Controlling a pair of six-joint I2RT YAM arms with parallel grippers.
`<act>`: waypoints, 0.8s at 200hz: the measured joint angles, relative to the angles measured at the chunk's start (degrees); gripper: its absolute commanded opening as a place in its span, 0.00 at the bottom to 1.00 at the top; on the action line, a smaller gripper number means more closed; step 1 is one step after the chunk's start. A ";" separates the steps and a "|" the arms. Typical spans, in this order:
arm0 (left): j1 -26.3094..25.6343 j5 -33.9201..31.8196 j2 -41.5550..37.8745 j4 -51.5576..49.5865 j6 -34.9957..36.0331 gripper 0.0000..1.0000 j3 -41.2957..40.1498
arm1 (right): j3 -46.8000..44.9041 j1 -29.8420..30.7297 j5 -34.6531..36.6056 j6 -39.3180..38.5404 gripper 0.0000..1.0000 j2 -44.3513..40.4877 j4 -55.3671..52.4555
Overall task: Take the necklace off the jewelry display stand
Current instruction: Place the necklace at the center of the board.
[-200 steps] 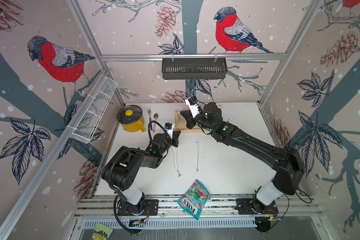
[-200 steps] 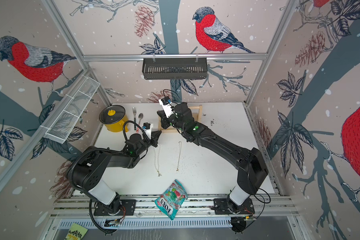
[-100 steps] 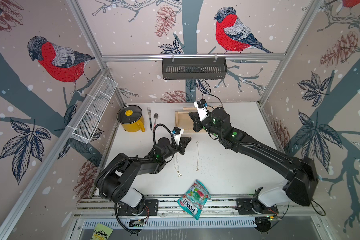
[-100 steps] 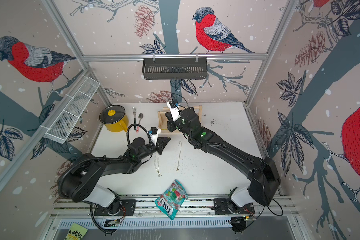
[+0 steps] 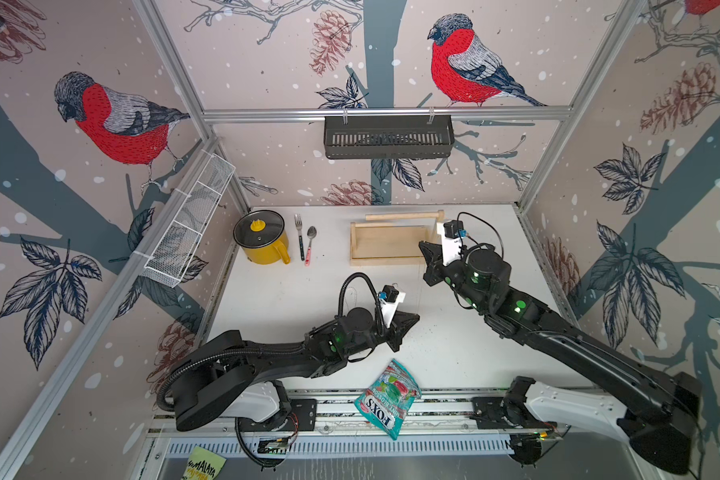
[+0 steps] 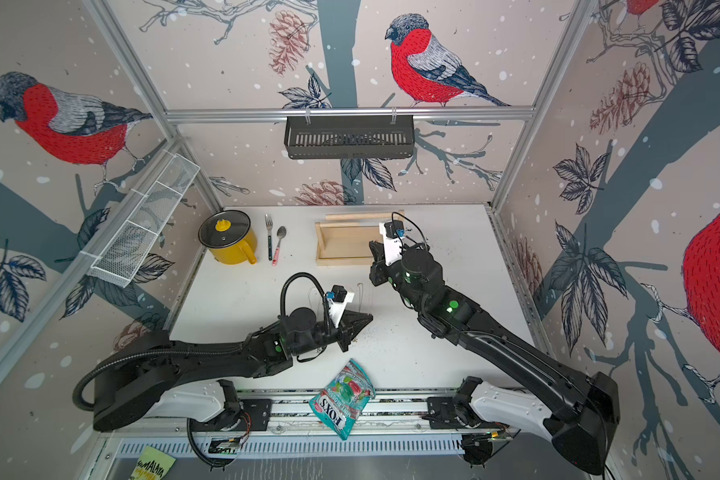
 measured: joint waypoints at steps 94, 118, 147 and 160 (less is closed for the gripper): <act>-16.00 -9.40 13.92 4.15 -14.67 0.00 2.86 | -13.42 -1.03 2.16 7.39 0.00 -10.45 -10.62; -17.40 -10.69 15.65 5.53 -17.97 0.00 2.78 | -15.78 -2.32 1.97 8.74 0.00 -9.75 -10.25; -17.90 -11.58 19.30 6.08 -20.79 0.00 4.83 | -17.86 -5.35 0.26 8.98 0.00 -6.99 -8.63; -17.90 -11.76 21.11 6.73 -22.01 0.00 5.90 | -18.49 -6.93 -1.16 8.98 0.00 -5.62 -7.43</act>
